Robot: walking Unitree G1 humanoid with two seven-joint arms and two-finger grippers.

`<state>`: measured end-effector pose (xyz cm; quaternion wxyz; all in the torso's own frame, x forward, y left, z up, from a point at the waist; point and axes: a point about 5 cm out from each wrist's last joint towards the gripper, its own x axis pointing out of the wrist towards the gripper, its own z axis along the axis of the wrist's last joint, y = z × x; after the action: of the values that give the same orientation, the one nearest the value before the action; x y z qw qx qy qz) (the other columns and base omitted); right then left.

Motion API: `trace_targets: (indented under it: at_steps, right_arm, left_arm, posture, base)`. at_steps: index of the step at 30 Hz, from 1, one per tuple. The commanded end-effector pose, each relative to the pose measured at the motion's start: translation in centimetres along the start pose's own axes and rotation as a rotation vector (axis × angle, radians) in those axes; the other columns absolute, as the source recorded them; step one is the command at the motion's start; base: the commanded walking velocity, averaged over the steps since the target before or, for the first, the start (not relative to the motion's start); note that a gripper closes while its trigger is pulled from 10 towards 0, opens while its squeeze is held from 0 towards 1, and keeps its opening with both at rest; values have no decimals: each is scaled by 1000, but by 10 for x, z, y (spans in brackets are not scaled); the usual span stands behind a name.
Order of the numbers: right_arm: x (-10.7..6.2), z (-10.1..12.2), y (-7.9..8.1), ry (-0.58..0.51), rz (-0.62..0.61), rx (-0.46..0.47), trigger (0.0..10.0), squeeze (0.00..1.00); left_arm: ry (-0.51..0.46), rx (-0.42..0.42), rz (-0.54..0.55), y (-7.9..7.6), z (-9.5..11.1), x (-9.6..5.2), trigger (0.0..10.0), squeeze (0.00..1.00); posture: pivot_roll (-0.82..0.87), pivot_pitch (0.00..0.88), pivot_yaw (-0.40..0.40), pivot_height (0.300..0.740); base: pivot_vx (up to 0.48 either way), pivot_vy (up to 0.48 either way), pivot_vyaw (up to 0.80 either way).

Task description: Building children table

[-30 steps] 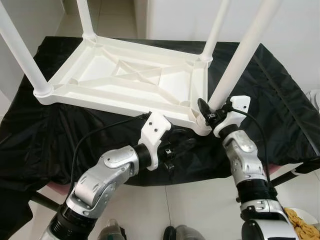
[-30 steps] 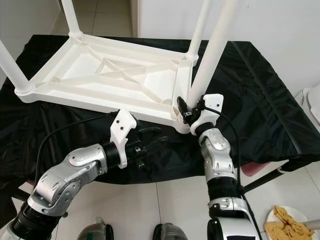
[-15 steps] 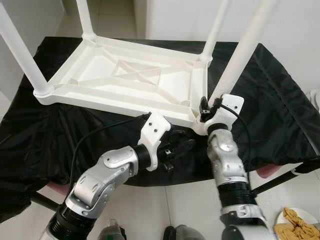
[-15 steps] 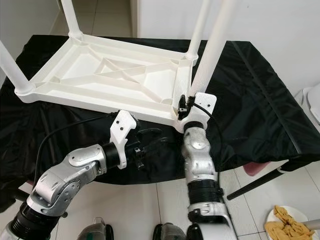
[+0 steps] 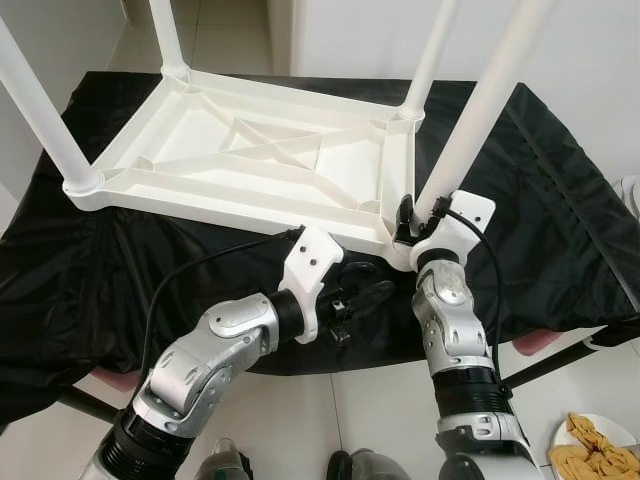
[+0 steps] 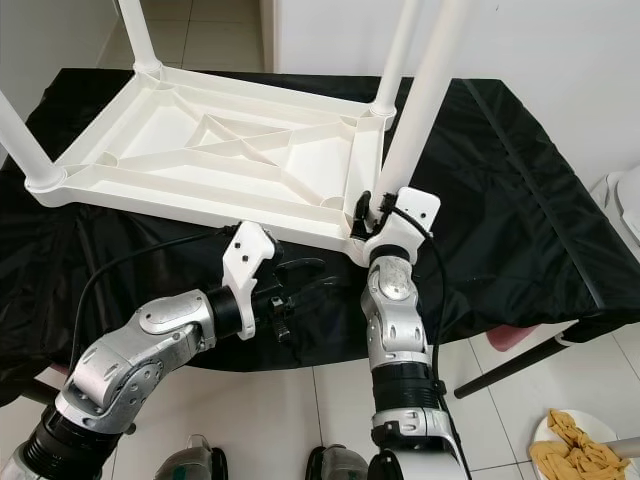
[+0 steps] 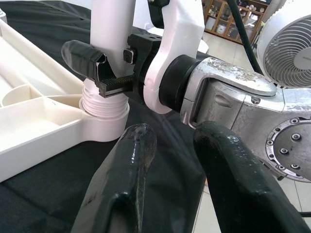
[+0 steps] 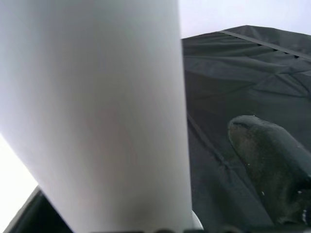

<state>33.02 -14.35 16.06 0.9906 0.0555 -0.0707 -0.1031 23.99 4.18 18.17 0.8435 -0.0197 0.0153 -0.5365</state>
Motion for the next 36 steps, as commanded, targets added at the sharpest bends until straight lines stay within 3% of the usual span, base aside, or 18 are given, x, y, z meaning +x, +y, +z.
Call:
trace_targets:
  at_steps: [1,13,14,30,31,36]
  right_arm:
    - [-3,-3,-6,7,-7,-8,10000,1000]
    - [-15,-3,-21,-64,45,-71,10000,1000]
    - [-18,-4,-25,-69,54,-75,10000,0]
    - [-50,-11,-40,-90,158,-57,10000,0]
    - [-55,-12,-43,-84,182,-53,10000,0]
    - [-61,-14,-43,-71,237,-37,10000,0]
  left_arm:
    - [8,5,-72,-4,0,1,10000,0]
    - [4,6,-34,2,0,1,10000,0]
    - [2,10,-19,5,0,0,10000,0]
    - [0,68,88,31,7,-6,10000,0]
    - [6,84,119,41,8,-7,10000,0]
    - [13,118,162,54,11,-7,10000,0]
  posture:
    - [28,81,-43,740]
    - [29,83,-45,740]
    - [28,84,-43,740]
    - [23,85,-38,740]
    - [17,84,-34,740]
    - [16,84,-32,740]
  base:
    - [0,0,0]
    - [0,0,0]
    - [0,0,0]
    - [0,0,0]
    - [0,0,0]
    - [0,0,0]
